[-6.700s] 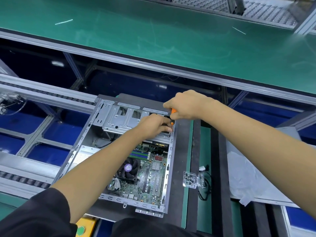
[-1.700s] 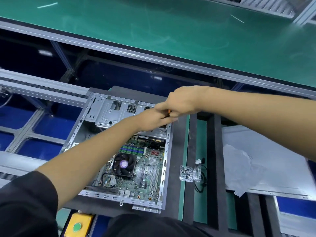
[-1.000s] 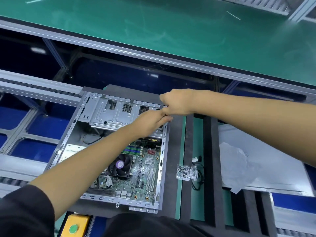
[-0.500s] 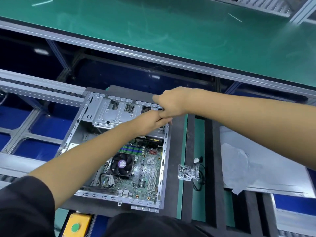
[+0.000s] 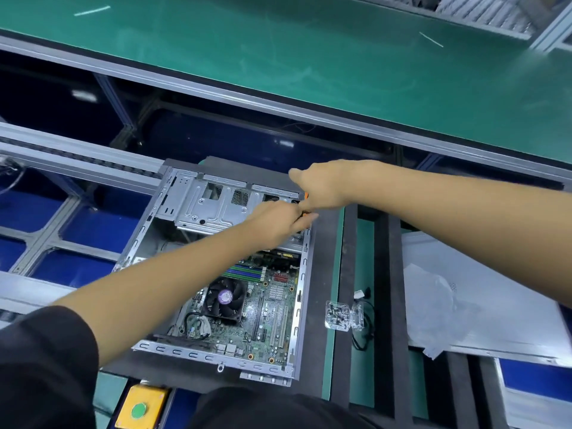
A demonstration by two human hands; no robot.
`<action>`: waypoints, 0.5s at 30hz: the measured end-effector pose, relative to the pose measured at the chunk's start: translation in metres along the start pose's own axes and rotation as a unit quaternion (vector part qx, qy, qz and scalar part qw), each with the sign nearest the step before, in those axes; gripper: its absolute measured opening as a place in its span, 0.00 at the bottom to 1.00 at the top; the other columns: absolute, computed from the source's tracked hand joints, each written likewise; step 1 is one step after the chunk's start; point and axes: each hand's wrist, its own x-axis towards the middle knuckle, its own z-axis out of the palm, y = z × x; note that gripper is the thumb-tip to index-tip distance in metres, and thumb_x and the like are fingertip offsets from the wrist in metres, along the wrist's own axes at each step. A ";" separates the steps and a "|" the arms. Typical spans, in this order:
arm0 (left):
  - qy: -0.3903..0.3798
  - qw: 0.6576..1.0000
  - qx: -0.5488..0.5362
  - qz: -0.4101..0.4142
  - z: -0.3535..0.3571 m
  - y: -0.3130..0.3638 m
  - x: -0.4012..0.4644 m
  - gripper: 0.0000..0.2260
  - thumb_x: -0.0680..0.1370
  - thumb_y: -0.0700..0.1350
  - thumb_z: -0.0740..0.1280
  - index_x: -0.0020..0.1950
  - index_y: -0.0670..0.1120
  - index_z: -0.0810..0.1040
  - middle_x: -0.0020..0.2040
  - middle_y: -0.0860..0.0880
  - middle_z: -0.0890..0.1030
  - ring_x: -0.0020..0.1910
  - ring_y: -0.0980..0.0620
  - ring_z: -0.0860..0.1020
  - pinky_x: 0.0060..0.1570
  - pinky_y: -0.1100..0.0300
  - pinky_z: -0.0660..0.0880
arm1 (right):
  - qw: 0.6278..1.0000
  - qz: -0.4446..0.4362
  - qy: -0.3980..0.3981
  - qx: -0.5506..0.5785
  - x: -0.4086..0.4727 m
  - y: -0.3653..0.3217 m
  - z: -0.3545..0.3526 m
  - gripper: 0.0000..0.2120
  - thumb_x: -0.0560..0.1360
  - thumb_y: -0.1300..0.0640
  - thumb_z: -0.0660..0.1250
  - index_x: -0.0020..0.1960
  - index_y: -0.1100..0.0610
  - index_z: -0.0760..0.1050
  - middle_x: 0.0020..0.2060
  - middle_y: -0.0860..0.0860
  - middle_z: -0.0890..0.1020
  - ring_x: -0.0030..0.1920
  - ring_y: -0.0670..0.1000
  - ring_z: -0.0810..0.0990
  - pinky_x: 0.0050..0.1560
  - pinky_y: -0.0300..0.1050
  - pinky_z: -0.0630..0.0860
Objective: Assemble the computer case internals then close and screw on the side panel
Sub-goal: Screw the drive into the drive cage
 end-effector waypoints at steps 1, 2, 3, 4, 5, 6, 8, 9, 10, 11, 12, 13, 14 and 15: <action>-0.024 0.999 -0.031 0.015 -0.005 -0.004 0.000 0.28 0.82 0.65 0.46 0.51 0.50 0.80 0.41 0.50 0.82 0.46 0.44 0.81 0.44 0.52 0.71 | 0.997 -0.056 0.021 -0.045 -0.002 0.004 -0.002 0.14 0.79 0.49 0.64 0.56 0.51 0.59 0.36 0.50 0.77 0.33 0.53 0.75 0.30 0.47 0.66; -0.042 0.996 -0.064 0.034 -0.008 -0.009 -0.002 0.27 0.83 0.65 0.47 0.52 0.50 0.80 0.45 0.49 0.83 0.48 0.45 0.80 0.48 0.52 0.73 | 0.986 -0.124 0.037 -0.100 -0.003 0.007 -0.003 0.15 0.78 0.50 0.64 0.56 0.48 0.58 0.37 0.50 0.77 0.33 0.55 0.76 0.32 0.49 0.69; -0.051 0.993 -0.083 0.059 -0.010 -0.012 -0.005 0.28 0.82 0.65 0.47 0.55 0.48 0.80 0.48 0.48 0.83 0.51 0.45 0.79 0.52 0.50 0.74 | 0.971 -0.183 0.047 -0.147 -0.002 0.009 -0.002 0.14 0.78 0.52 0.63 0.55 0.46 0.57 0.38 0.50 0.78 0.35 0.56 0.76 0.34 0.51 0.73; -0.061 0.991 -0.083 0.083 -0.012 -0.013 -0.010 0.28 0.81 0.64 0.47 0.58 0.47 0.79 0.53 0.46 0.82 0.55 0.44 0.78 0.55 0.49 0.74 | 0.958 -0.219 0.051 -0.177 -0.001 0.009 -0.002 0.12 0.78 0.53 0.62 0.53 0.45 0.58 0.40 0.50 0.78 0.36 0.57 0.77 0.36 0.53 0.75; -0.066 0.990 -0.075 0.097 -0.012 -0.014 -0.014 0.26 0.81 0.63 0.48 0.59 0.48 0.79 0.56 0.45 0.80 0.58 0.44 0.76 0.57 0.49 0.72 | 0.954 -0.235 0.058 -0.178 -0.001 0.008 0.000 0.11 0.77 0.54 0.61 0.51 0.44 0.59 0.39 0.49 0.78 0.36 0.57 0.76 0.36 0.53 0.75; -0.062 0.991 -0.065 0.096 -0.013 -0.014 -0.015 0.23 0.83 0.62 0.49 0.53 0.51 0.79 0.53 0.46 0.79 0.58 0.44 0.76 0.55 0.49 0.72 | 0.960 -0.230 0.068 -0.146 0.000 0.007 0.002 0.09 0.77 0.56 0.60 0.49 0.45 0.60 0.37 0.49 0.77 0.34 0.56 0.75 0.33 0.50 0.72; -0.020 0.998 -0.005 0.061 -0.013 -0.012 -0.012 0.20 0.84 0.62 0.50 0.38 0.56 0.71 0.39 0.53 0.74 0.47 0.45 0.78 0.42 0.53 0.68 | 0.982 -0.166 0.079 -0.051 0.000 0.002 0.008 0.07 0.76 0.57 0.60 0.48 0.47 0.63 0.32 0.48 0.73 0.31 0.52 0.71 0.30 0.46 0.64; 0.007 0.999 0.028 0.028 -0.012 -0.007 -0.011 0.22 0.83 0.63 0.49 0.37 0.54 0.71 0.34 0.54 0.71 0.42 0.45 0.78 0.39 0.54 0.66 | 0.990 -0.120 0.074 -0.015 0.001 -0.002 0.009 0.05 0.77 0.57 0.60 0.48 0.49 0.64 0.31 0.48 0.72 0.30 0.51 0.70 0.30 0.46 0.64; 0.030 0.999 0.043 -0.007 -0.009 -0.003 -0.009 0.23 0.83 0.64 0.49 0.38 0.52 0.72 0.32 0.54 0.70 0.39 0.45 0.76 0.37 0.54 0.64 | 0.995 -0.070 0.065 0.000 0.002 -0.008 0.011 0.03 0.78 0.56 0.60 0.48 0.51 0.65 0.32 0.49 0.72 0.31 0.51 0.71 0.31 0.46 0.64; 0.046 0.998 0.033 -0.031 -0.003 -0.001 -0.008 0.23 0.83 0.64 0.50 0.39 0.52 0.73 0.31 0.54 0.70 0.37 0.46 0.75 0.37 0.54 0.64 | 0.998 -0.024 0.054 0.000 0.004 -0.013 0.011 0.03 0.79 0.55 0.59 0.48 0.53 0.67 0.34 0.50 0.72 0.31 0.51 0.71 0.30 0.46 0.65; 0.049 0.998 0.008 -0.045 0.003 0.001 -0.008 0.22 0.83 0.63 0.52 0.39 0.52 0.73 0.30 0.53 0.72 0.37 0.45 0.75 0.37 0.54 0.63 | 0.999 0.011 0.043 -0.012 0.007 -0.017 0.010 0.05 0.80 0.54 0.59 0.50 0.55 0.68 0.35 0.50 0.72 0.31 0.51 0.72 0.30 0.45 0.64; 0.038 0.998 -0.029 -0.045 0.006 0.002 -0.007 0.21 0.84 0.61 0.53 0.40 0.52 0.75 0.32 0.53 0.75 0.39 0.45 0.77 0.38 0.54 0.64 | 0.999 0.024 0.037 -0.030 0.008 -0.020 0.009 0.06 0.80 0.53 0.59 0.51 0.56 0.69 0.36 0.51 0.73 0.31 0.51 0.72 0.29 0.45 0.64; 0.017 0.997 -0.066 -0.035 0.006 0.001 -0.007 0.20 0.84 0.60 0.54 0.45 0.52 0.79 0.36 0.52 0.79 0.43 0.46 0.78 0.40 0.54 0.67 | 0.998 0.013 0.039 -0.055 0.008 -0.019 0.008 0.07 0.80 0.51 0.60 0.51 0.55 0.69 0.36 0.50 0.74 0.31 0.51 0.72 0.29 0.45 0.64; -0.011 0.995 -0.099 -0.017 0.002 -0.002 -0.005 0.19 0.83 0.60 0.54 0.50 0.52 0.81 0.42 0.53 0.81 0.47 0.48 0.79 0.44 0.54 0.69 | 0.995 -0.019 0.048 -0.084 0.008 -0.016 0.006 0.08 0.79 0.49 0.61 0.52 0.54 0.66 0.35 0.49 0.74 0.31 0.50 0.71 0.30 0.45 0.64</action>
